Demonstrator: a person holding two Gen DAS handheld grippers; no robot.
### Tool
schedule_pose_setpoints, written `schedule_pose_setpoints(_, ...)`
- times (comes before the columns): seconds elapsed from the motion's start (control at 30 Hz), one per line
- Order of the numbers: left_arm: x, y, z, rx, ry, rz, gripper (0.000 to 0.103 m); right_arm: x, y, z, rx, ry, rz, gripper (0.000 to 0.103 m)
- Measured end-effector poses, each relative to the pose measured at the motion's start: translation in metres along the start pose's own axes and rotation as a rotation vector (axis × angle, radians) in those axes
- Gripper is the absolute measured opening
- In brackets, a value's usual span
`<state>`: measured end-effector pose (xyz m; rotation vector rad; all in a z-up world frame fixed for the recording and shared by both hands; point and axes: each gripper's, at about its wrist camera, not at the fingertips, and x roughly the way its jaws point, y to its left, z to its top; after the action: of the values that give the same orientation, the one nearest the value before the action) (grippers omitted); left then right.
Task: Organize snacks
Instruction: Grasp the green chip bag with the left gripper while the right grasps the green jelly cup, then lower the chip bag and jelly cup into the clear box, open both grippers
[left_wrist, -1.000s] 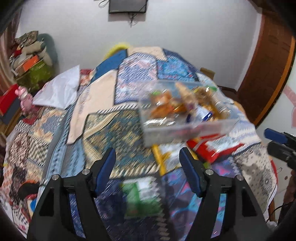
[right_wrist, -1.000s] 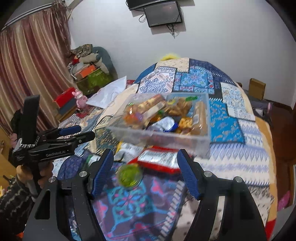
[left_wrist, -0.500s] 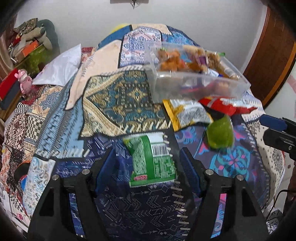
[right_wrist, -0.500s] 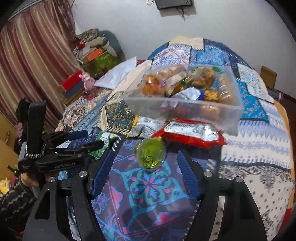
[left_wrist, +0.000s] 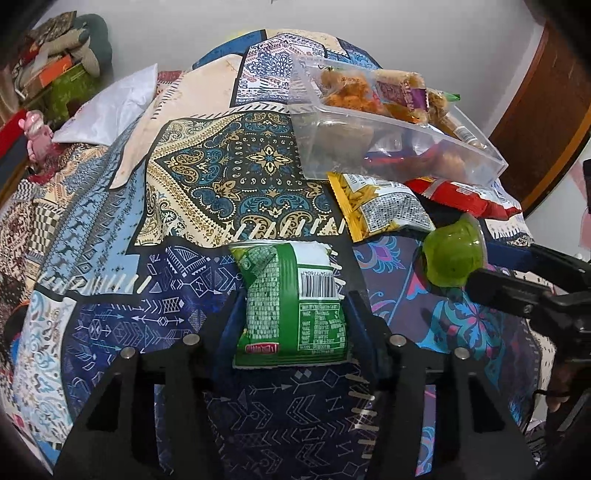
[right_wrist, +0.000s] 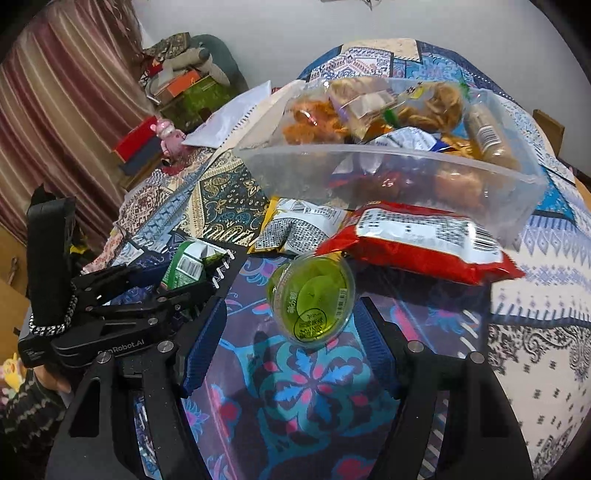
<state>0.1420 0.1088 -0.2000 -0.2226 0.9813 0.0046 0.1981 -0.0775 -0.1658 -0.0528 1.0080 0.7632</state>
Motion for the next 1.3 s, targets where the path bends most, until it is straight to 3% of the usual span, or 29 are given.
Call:
schedule_pose_setpoints(0.37, -0.005, 0.003, -0.009, 0.003, -0.041, -0.004, 0.050, 0.028, 0.006, 0.006, -0.036, 0.035, -0.076, 0.069)
schedule_pose_setpoints(0.43, -0.006, 0.004, -0.010, 0.000, -0.041, -0.006, 0.050, 0.030, 0.002, 0.006, -0.027, 0.034, -0.081, 0.062)
schedule_pose_setpoints(0.47, -0.006, 0.004, -0.010, -0.001, -0.042, -0.006, 0.050, 0.029, 0.001, 0.005, -0.024, 0.031, -0.086, 0.053)
schedule_pose_setpoints(0.93, -0.040, -0.010, 0.005, 0.019, -0.128, 0.001, 0.048, 0.000, -0.001, -0.001, -0.013, 0.000, 0.005, 0.042)
schedule_pose_setpoints(1.3, -0.067, -0.037, 0.040, 0.050, -0.228, -0.033, 0.048, -0.045, 0.006, 0.009, -0.039, -0.113, 0.043, 0.041)
